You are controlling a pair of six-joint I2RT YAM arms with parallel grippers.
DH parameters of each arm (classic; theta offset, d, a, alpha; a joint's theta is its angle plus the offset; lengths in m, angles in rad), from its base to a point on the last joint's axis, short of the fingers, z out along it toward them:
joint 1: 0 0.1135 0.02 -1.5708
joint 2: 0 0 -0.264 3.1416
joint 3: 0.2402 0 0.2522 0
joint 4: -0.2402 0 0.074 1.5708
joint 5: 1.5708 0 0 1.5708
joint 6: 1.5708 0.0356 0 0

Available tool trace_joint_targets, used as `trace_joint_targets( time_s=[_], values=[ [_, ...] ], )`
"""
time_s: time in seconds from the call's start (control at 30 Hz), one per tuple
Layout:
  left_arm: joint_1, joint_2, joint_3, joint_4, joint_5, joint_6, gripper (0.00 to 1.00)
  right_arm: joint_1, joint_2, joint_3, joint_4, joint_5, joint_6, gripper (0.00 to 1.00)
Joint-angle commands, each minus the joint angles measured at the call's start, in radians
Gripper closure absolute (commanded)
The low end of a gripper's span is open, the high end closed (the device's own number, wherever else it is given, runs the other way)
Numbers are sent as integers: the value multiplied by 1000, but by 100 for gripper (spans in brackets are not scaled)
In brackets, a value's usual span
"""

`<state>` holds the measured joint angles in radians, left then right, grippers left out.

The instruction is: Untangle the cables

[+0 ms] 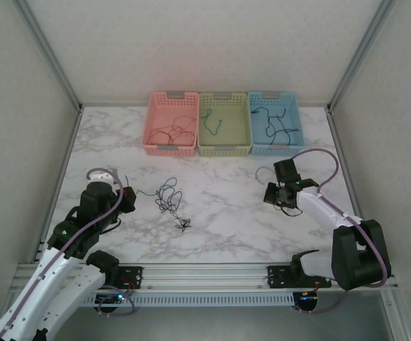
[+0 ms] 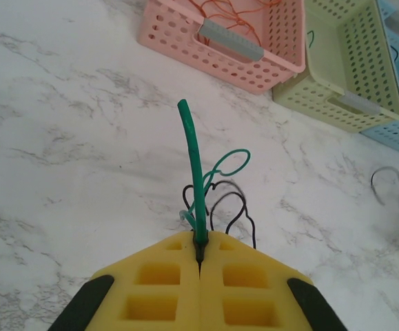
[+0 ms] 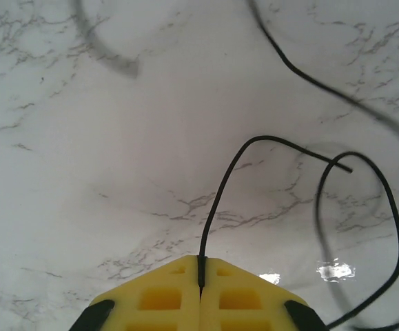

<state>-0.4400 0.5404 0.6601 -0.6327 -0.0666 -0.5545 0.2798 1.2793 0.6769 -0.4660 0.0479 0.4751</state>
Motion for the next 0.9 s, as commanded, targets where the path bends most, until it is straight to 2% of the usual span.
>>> trace_joint_targets(
  time_s=[0.0, 0.03, 0.2, 0.33, 0.37, 0.43, 0.53, 0.67, 0.73, 0.87],
  values=[
    [11, -10, 22, -12, -18, -12, 100, -1, -22, 1, 10, -43, -13, 98],
    [11, -8, 22, -12, -13, -12, 100, -2, -22, 1, 14, -61, -17, 92],
    [11, 10, 16, -4, 8, -11, 100, -2, -73, -19, 97, -278, -28, 78],
    [11, 19, 13, 2, 14, -10, 100, -1, -97, -23, 156, -443, -24, 55],
    [10, 22, 12, 5, 15, -10, 100, 0, -100, -28, 174, -472, -17, 49],
    [11, 26, 10, 7, 19, -10, 100, 0, -105, -26, 172, -478, -13, 46],
    [11, 26, 10, 7, 21, -10, 100, 1, -132, -21, 141, -415, -22, 46],
    [11, 26, 9, 8, 23, -11, 100, 0, -169, 23, -29, -60, -13, 48],
    [11, 27, 8, 10, 24, -11, 100, -2, -163, 30, -69, 45, -12, 49],
    [11, 29, 6, 12, 27, -10, 100, -2, -73, 46, -92, 74, 7, 49]
  ],
)
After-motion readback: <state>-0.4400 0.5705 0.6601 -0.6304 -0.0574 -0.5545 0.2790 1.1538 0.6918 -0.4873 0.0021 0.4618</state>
